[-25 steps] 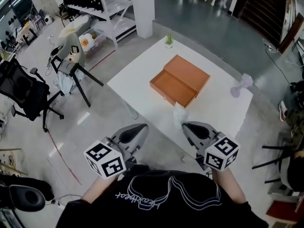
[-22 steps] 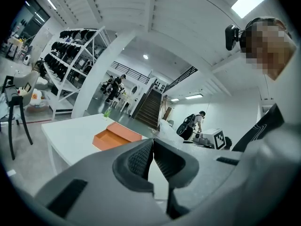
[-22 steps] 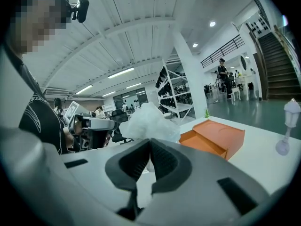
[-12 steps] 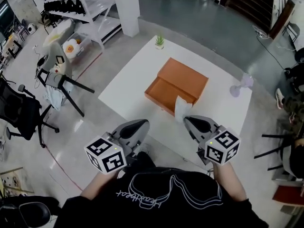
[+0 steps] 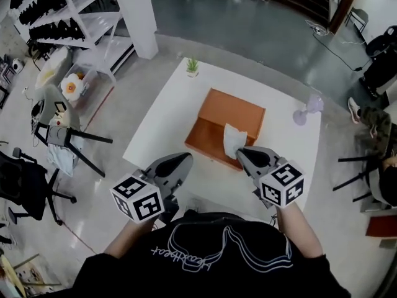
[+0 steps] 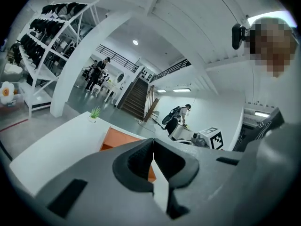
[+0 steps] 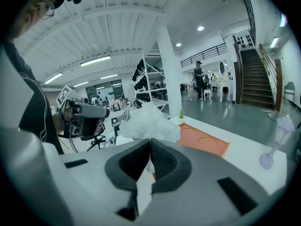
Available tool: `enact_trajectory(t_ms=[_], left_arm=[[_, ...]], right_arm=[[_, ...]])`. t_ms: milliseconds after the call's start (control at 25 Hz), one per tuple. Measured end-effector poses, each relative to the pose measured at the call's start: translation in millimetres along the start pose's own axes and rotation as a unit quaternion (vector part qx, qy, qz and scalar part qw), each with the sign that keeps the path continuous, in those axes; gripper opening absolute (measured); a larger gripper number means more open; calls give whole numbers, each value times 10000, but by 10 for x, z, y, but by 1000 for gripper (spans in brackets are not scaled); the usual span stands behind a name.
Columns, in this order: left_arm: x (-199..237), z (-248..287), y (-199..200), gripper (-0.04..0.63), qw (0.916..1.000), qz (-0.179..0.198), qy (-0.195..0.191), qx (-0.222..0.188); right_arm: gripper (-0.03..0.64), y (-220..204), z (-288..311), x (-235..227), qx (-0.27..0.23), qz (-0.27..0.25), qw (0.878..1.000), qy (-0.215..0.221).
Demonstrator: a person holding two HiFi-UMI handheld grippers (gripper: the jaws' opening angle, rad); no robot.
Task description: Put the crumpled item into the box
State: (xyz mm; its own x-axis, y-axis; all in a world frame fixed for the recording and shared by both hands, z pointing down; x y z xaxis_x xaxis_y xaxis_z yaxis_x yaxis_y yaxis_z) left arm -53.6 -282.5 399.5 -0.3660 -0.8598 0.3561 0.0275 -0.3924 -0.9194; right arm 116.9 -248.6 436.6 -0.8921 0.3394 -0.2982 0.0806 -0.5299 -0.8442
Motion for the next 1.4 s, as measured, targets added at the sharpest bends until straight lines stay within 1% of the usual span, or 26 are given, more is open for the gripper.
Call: enact_trajectory(t_ms=[80,240,480,600,720,880,1200,1320,1360,1400], left_arm=[[80,31,34,6,9999,-16,-120,9],[196,93,104,6,9995,-3,-310,58],[431,122,134,6,9989,-11,-449,121],[554,135,125,6,9987,-51,-463,195],[658,131,107,6,9984,-97,-491,246],[822,105,131,6,9984,-80,-492,262],[968,113,136,6,9981,-104,-520,321],[993,111,128,6,9979,-97,-542,337],[997,109,124,6,9979,-94,-552,333],[998,108,123,6,9978,-89,-564,330]], right_arm=[[8,-41,107,-62,190,-52,9997,-159],[8,-233,337,-227,750,-153,9959,-480],[8,-453,609,-485,1214,-62,9883,-925],[8,-600,739,-591,1632,-212,9801,-1114],[8,-768,859,-654,2075,-456,9686,-1292],[9,-890,1009,-697,2517,-797,9533,-1466],[12,-996,1136,-807,3069,-1215,9290,-1676],[39,-1044,1157,-807,3231,-1249,9234,-1651],[56,-1054,1157,-796,3255,-1244,9231,-1628],[94,-1054,1151,-784,3253,-1241,9234,-1616]])
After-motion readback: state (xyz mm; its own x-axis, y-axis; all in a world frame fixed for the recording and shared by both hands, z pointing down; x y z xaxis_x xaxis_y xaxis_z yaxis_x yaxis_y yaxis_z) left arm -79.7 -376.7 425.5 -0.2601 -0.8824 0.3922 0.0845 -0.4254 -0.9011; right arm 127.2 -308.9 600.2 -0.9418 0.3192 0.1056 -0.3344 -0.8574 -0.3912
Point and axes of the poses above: the fingertips, and each gripper's own axes: z forward along the fingers, x to its left, y out of its top, the point moved 3 cm from there along -z, backward along the fingers, and after that the axes turned 10 degrees about z, right-handed, at the moved point
